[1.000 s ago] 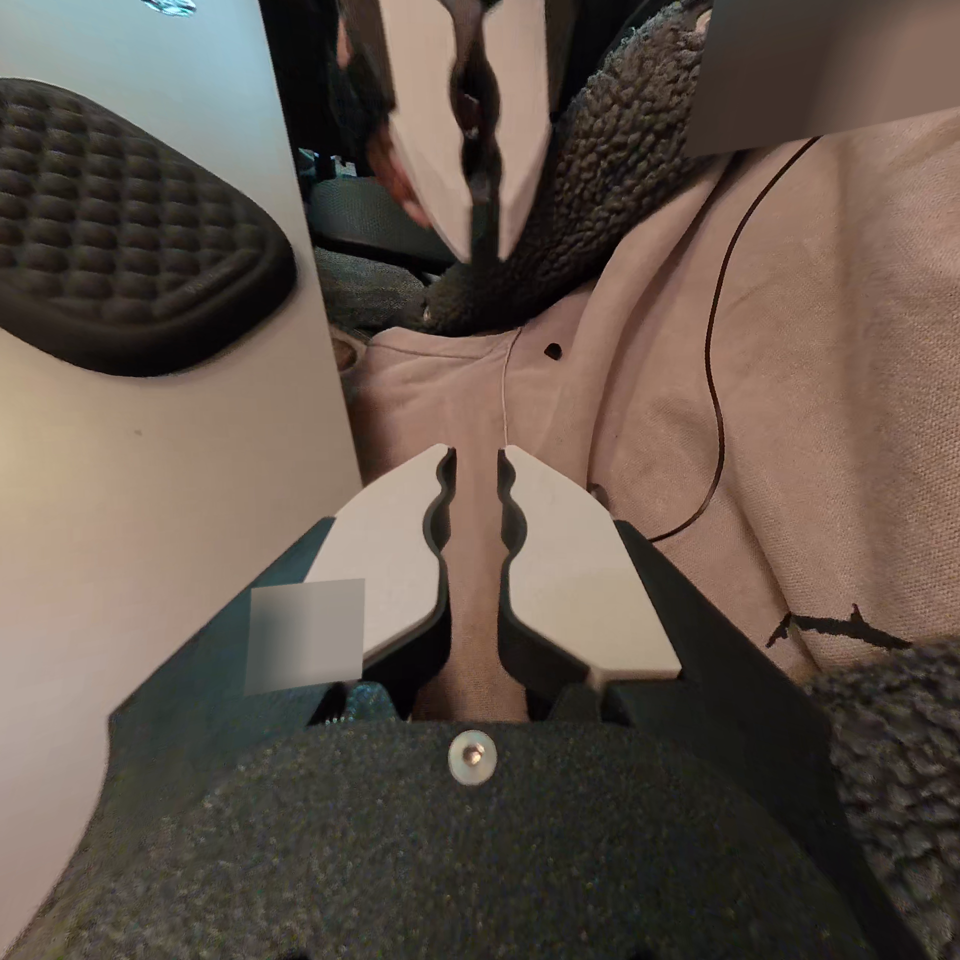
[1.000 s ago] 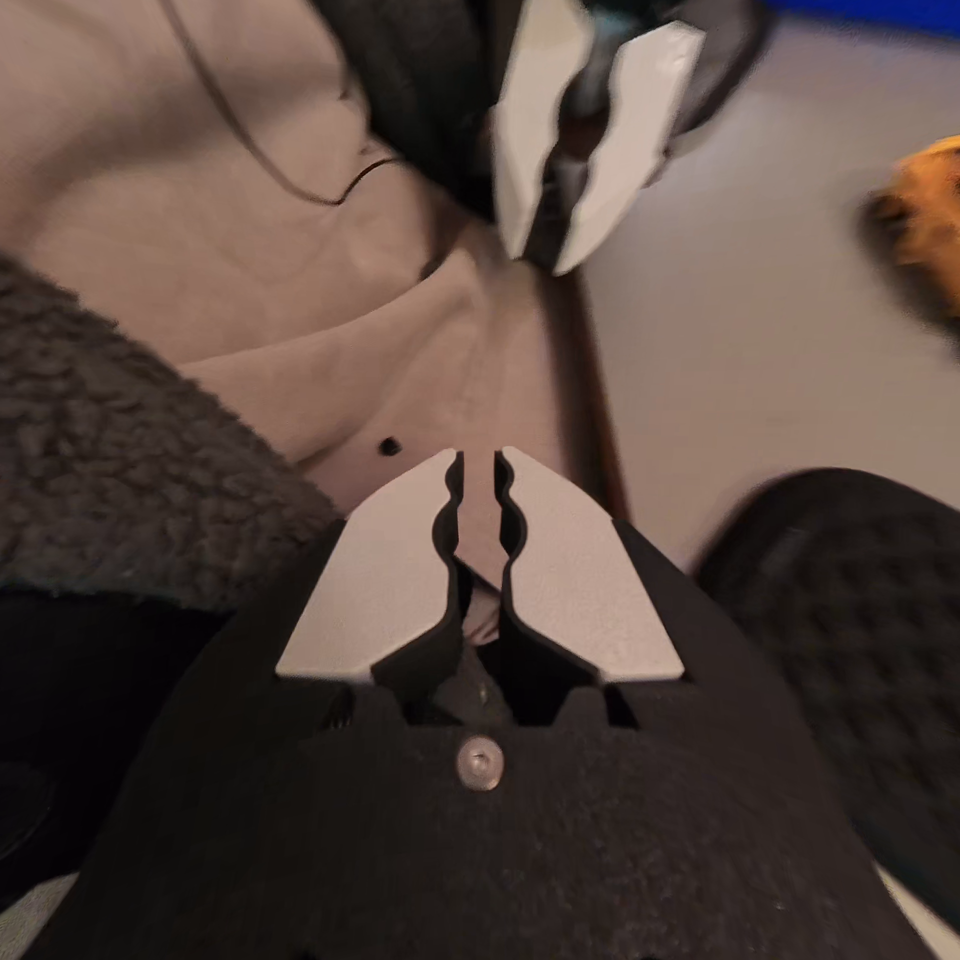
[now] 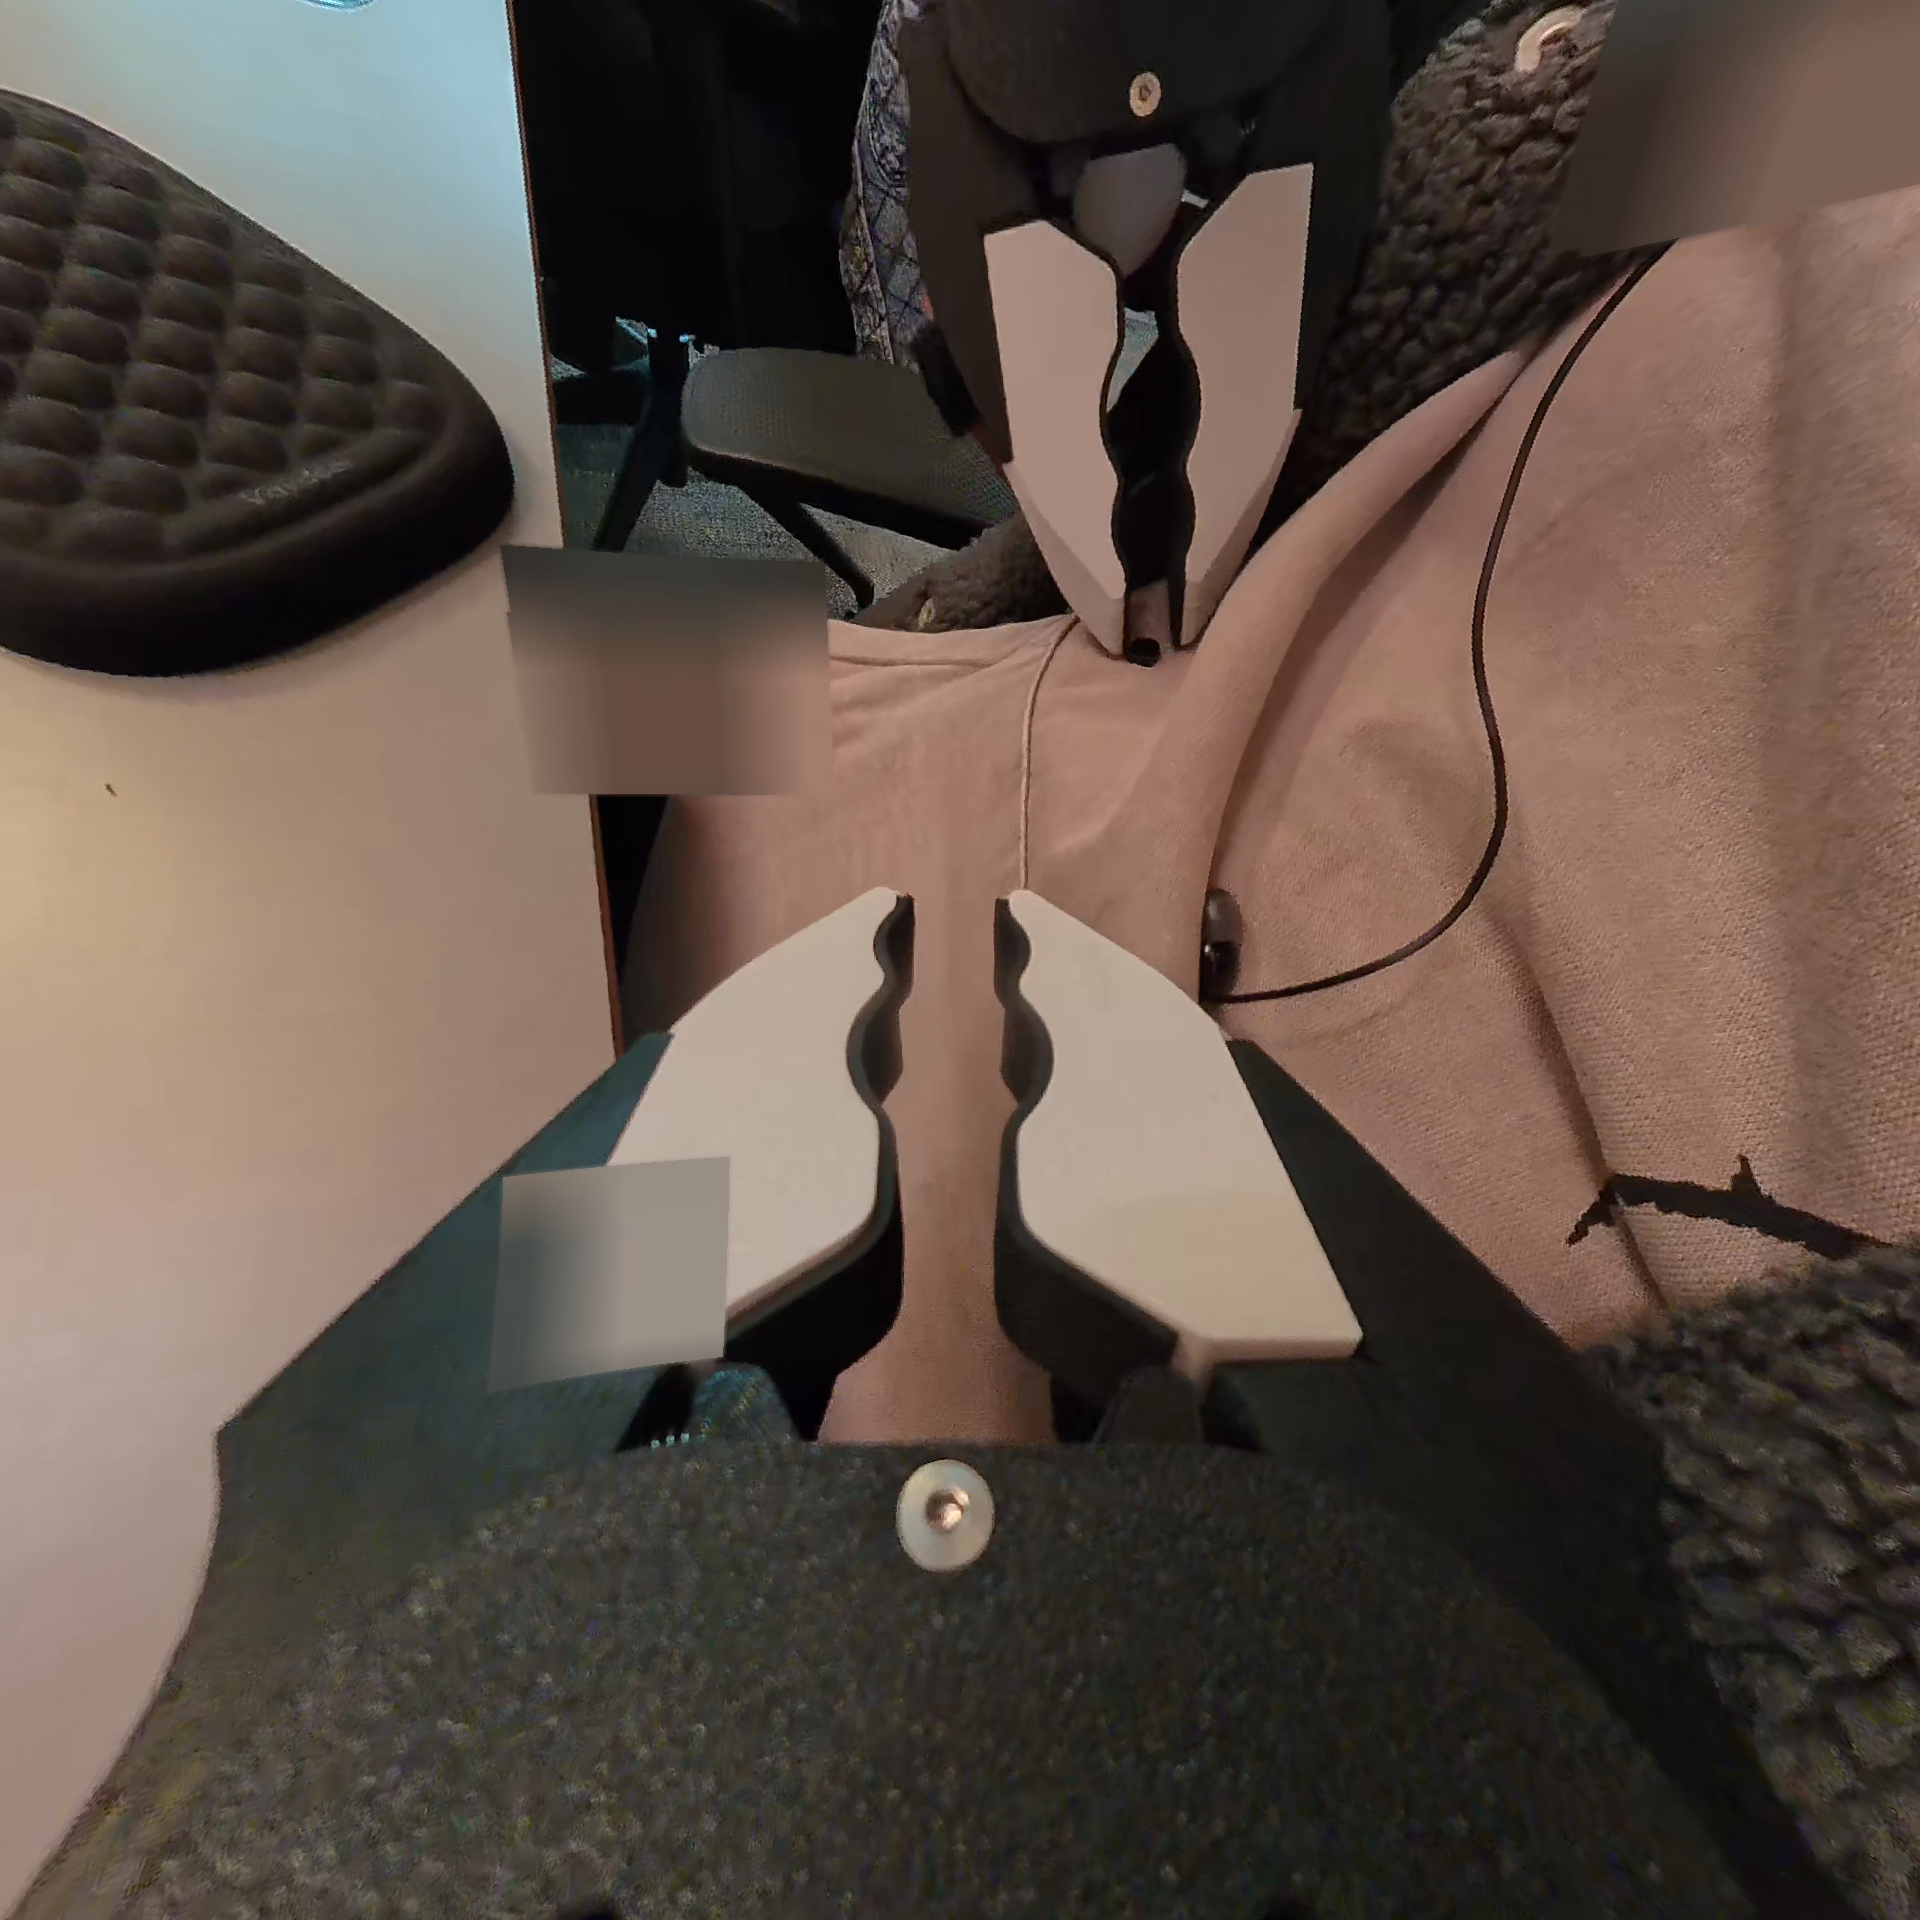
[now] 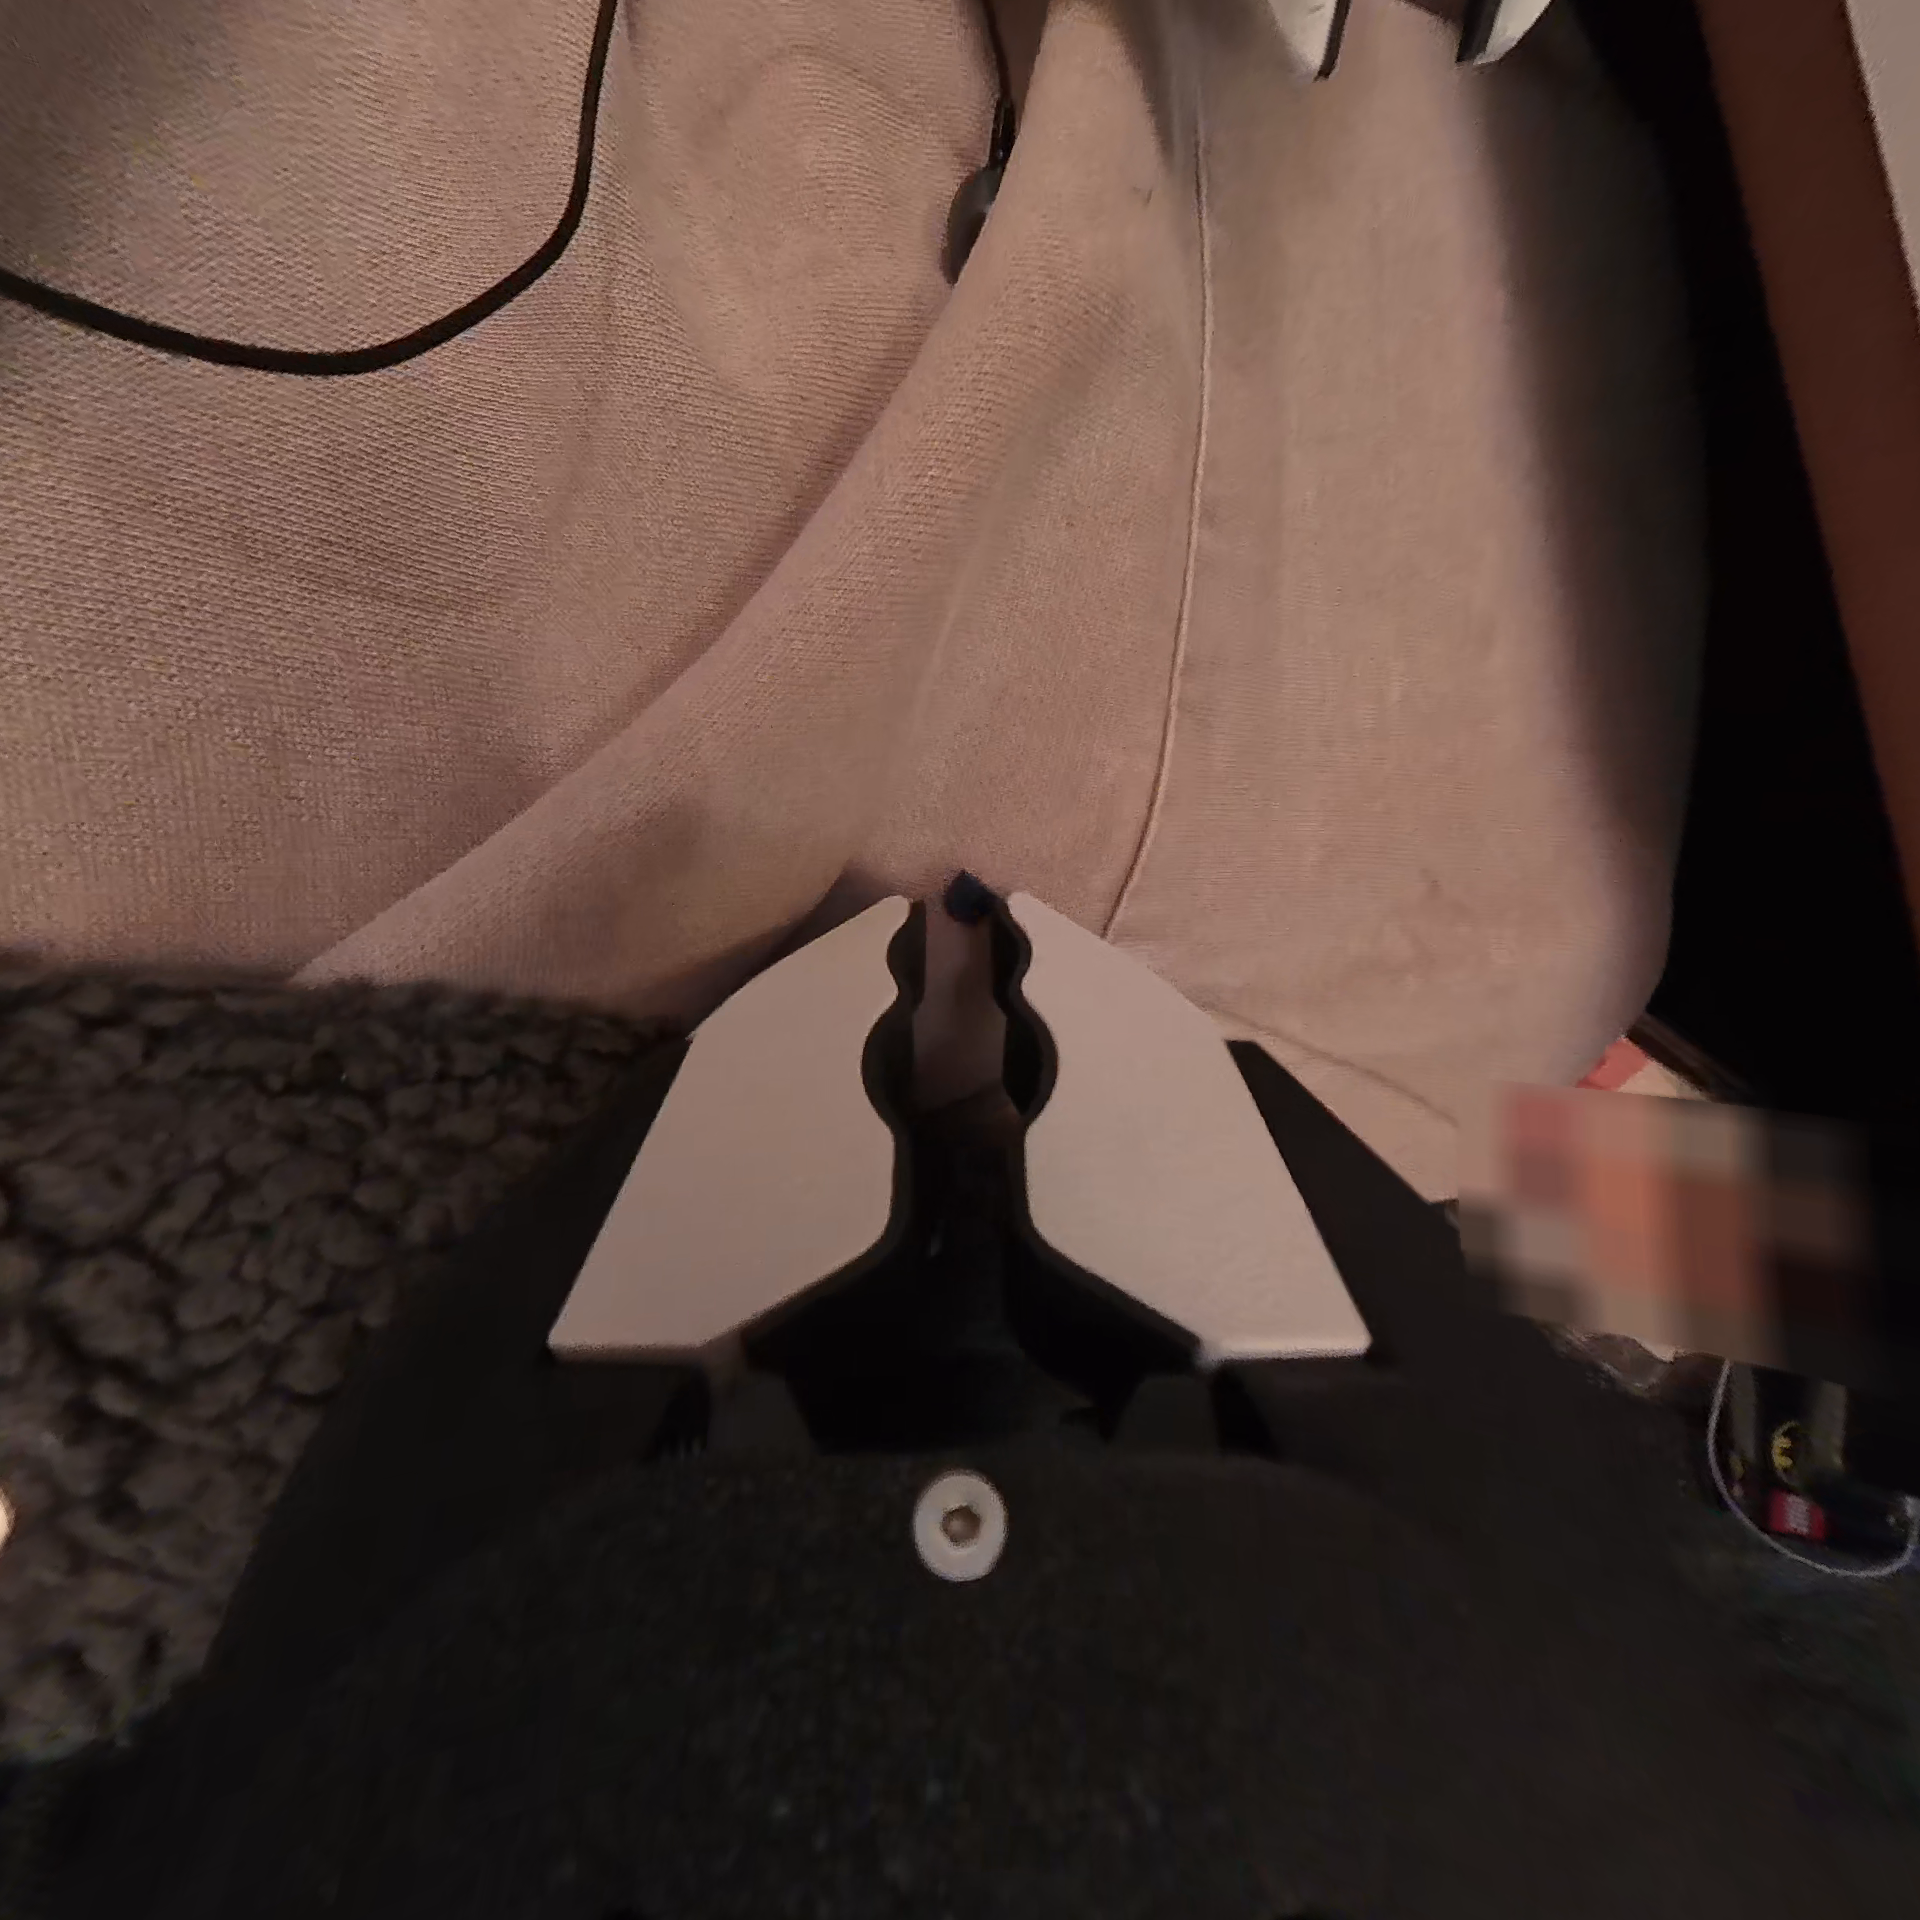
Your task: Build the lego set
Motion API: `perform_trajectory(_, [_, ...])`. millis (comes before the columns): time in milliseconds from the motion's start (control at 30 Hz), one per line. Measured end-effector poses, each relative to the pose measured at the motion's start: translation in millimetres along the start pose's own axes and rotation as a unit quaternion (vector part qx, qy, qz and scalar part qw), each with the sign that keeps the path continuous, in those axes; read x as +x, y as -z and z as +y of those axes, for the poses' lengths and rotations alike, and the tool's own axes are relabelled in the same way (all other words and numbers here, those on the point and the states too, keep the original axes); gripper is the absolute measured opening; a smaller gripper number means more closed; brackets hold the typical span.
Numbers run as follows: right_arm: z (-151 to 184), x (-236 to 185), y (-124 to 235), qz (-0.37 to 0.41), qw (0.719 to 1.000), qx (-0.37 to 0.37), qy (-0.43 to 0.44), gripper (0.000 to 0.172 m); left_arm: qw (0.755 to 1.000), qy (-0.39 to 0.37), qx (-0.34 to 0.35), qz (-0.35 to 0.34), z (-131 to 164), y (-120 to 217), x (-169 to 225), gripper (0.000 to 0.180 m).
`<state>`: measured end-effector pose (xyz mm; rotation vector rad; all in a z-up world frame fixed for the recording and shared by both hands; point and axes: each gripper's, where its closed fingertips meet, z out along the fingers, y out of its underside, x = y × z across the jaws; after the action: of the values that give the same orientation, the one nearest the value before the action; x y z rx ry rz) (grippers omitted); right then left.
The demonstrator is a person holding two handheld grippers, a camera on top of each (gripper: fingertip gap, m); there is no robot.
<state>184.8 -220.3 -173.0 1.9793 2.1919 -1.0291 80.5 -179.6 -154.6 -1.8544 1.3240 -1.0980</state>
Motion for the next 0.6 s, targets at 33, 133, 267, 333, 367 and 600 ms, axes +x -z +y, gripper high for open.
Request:
perform_trajectory(33, [-0.3,-0.7,-1.2,-0.002,1.000,0.001,-0.007,0.012,1.000,0.002,0.001,0.000,0.5,0.2,-0.3,0.014])
perform_trajectory(133, [-1.7,-0.5,-3.9,-0.008,1.000,0.008,-0.026,0.012,1.000,0.003,0.002,-0.002,1.5,0.7,-0.3,0.014])
perform_trajectory(267, [-1.5,-1.5,-5.2,-0.014,0.999,0.011,-0.033,0.010,1.000,0.003,0.000,-0.003,2.8,1.2,0.1,0.014])
perform_trajectory(333, [-1.0,-2.0,-5.3,-0.017,0.999,0.011,-0.033,0.009,1.000,0.005,0.000,-0.003,3.1,1.4,-0.2,0.014])
perform_trajectory(367, [-0.6,-2.1,-5.2,-0.018,0.999,0.011,-0.031,0.008,1.000,0.005,0.000,-0.004,3.2,1.4,-0.5,0.014])
perform_trajectory(600, [-2.5,5.5,2.5,-0.001,0.999,0.032,-0.018,0.008,1.000,0.000,0.008,-0.019,1.0,2.9,-6.2,0.012])
